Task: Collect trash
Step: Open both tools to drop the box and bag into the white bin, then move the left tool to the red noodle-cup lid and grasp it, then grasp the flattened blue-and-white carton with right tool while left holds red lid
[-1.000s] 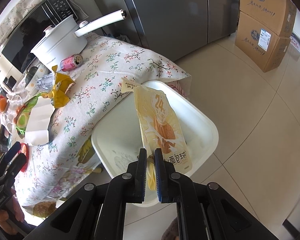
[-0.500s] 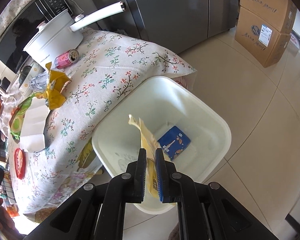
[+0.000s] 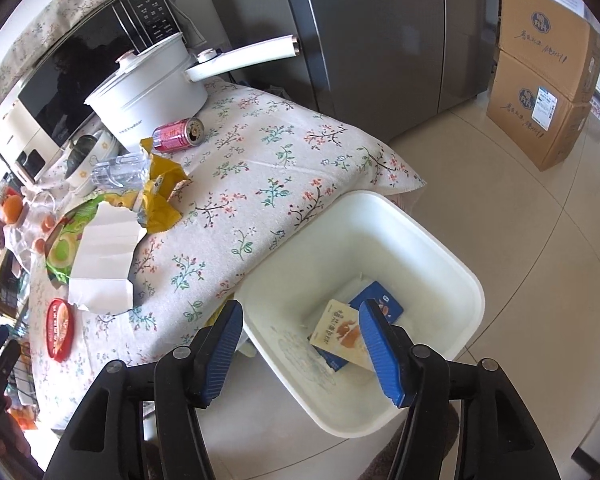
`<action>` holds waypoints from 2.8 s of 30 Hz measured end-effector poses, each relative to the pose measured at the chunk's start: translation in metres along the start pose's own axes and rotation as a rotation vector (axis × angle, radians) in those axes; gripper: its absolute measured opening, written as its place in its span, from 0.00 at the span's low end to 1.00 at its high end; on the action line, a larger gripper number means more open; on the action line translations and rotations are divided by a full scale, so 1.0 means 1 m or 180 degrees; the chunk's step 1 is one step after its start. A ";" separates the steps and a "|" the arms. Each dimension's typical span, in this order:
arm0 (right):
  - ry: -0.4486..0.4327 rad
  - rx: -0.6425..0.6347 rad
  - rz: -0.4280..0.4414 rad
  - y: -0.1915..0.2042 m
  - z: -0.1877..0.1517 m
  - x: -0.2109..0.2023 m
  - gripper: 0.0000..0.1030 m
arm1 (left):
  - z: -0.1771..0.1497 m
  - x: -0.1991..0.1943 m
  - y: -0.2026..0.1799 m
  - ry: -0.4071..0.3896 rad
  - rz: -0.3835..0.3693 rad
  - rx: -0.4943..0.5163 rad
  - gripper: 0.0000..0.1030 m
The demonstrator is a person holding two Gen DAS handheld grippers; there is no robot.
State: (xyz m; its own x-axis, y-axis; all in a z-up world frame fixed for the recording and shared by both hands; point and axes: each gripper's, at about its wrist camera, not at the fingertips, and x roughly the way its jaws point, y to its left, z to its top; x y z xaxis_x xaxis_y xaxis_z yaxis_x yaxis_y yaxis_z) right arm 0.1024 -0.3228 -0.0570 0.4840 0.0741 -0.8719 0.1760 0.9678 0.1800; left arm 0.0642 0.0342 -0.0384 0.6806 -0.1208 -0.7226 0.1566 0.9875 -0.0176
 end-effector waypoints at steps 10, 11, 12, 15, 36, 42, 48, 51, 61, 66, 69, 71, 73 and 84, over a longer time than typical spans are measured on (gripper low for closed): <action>-0.0094 -0.0371 0.0094 0.057 0.005 -0.006 0.71 | -0.007 0.003 0.040 0.0095 0.0140 -0.0313 0.94; -0.0096 -0.0401 0.0109 0.063 0.005 -0.006 0.71 | -0.008 0.004 0.043 0.0105 0.0154 -0.0343 0.94; -0.0098 -0.0433 0.0124 0.068 0.006 -0.005 0.71 | -0.009 0.004 0.047 0.0114 0.0168 -0.0373 0.94; -0.0100 -0.0542 0.0149 0.085 0.007 -0.004 0.71 | -0.011 0.005 0.058 0.0151 0.0205 -0.0458 0.94; -0.0044 -0.0945 0.0342 0.174 0.015 0.019 0.75 | -0.010 0.020 0.130 0.0613 0.0104 -0.1042 0.94; 0.0064 -0.0976 0.0365 0.191 0.017 0.036 0.75 | -0.027 0.061 0.134 0.0977 0.0110 -0.0855 0.94; 0.0145 -0.1023 0.0374 0.203 0.016 0.047 0.75 | -0.040 0.068 0.096 0.1024 -0.0052 0.0012 0.94; 0.0176 -0.1036 0.0351 0.206 0.015 0.053 0.75 | -0.044 0.075 0.089 0.1062 -0.0005 0.0341 0.93; 0.0256 -0.1126 0.0285 0.213 0.007 0.064 0.75 | -0.053 0.085 0.078 0.0995 0.0129 0.0633 0.52; 0.0263 -0.1097 0.0263 0.208 0.006 0.063 0.75 | -0.049 0.079 0.065 0.0926 0.0032 0.0673 0.08; 0.0248 -0.1077 0.0245 0.205 0.005 0.061 0.75 | -0.047 0.079 0.072 0.0935 0.0015 0.0475 0.04; 0.0248 -0.1050 0.0245 0.203 0.005 0.059 0.75 | -0.044 0.074 0.076 0.0856 0.0055 0.0398 0.04; 0.0239 -0.1029 0.0252 0.201 0.005 0.057 0.75 | -0.037 0.063 0.082 0.0708 0.0033 0.0275 0.04; 0.0209 -0.0911 0.0273 0.196 0.009 0.057 0.75 | -0.014 0.020 0.100 0.0268 -0.0306 -0.0321 0.04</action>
State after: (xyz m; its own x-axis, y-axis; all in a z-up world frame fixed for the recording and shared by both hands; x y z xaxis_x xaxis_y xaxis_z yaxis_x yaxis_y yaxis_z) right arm 0.1722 -0.1310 -0.0673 0.4286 0.1650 -0.8883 -0.1164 0.9851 0.1268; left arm 0.0839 0.1321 -0.0645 0.6028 -0.2103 -0.7696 0.1426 0.9775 -0.1555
